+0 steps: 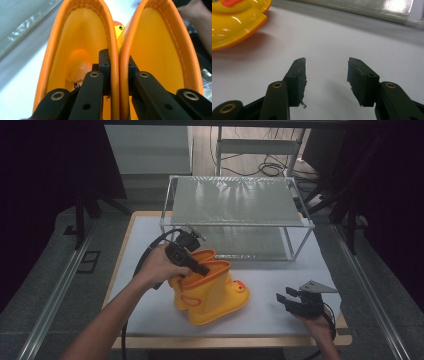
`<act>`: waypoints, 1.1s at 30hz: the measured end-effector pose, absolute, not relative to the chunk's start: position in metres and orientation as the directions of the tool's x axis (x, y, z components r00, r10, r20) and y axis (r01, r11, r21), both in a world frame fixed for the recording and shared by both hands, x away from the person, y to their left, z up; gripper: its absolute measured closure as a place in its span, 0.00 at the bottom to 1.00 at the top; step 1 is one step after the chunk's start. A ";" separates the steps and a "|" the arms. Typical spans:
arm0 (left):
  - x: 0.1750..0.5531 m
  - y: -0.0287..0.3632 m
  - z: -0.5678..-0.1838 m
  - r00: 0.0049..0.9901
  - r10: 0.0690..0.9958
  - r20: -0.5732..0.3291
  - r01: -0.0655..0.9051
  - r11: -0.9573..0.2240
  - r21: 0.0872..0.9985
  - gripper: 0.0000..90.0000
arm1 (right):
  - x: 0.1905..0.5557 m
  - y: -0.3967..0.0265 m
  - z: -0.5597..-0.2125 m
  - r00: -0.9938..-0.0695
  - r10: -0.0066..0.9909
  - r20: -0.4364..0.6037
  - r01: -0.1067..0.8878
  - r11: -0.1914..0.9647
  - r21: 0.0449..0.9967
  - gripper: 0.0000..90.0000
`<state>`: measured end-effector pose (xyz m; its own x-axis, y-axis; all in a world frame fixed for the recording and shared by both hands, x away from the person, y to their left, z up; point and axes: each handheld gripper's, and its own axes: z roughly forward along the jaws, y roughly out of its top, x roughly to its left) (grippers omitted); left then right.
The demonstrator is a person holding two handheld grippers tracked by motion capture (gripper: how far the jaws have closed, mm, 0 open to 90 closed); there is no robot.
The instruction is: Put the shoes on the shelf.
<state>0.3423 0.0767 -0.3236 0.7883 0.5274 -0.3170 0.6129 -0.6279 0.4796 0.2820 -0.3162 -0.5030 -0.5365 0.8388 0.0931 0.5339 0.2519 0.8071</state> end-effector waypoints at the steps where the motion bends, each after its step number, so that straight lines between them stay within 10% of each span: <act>1: 0.341 0.075 -0.319 0.790 0.521 -0.323 0.611 -0.623 0.489 0.91 | 0.282 -0.317 -0.502 -0.536 0.839 0.092 0.533 0.252 0.808 0.54; 33: 0.358 0.018 -0.208 0.844 0.441 -0.306 0.532 -0.610 0.588 0.91 | 0.283 -0.321 -0.504 -0.522 0.847 0.102 0.541 0.236 0.807 0.54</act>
<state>0.3579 0.0184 -0.2081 0.8439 0.4407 -0.3059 0.5315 -0.6097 0.5880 0.2826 -0.3212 -0.5042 -0.5223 0.8466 0.1024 0.5411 0.2361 0.8071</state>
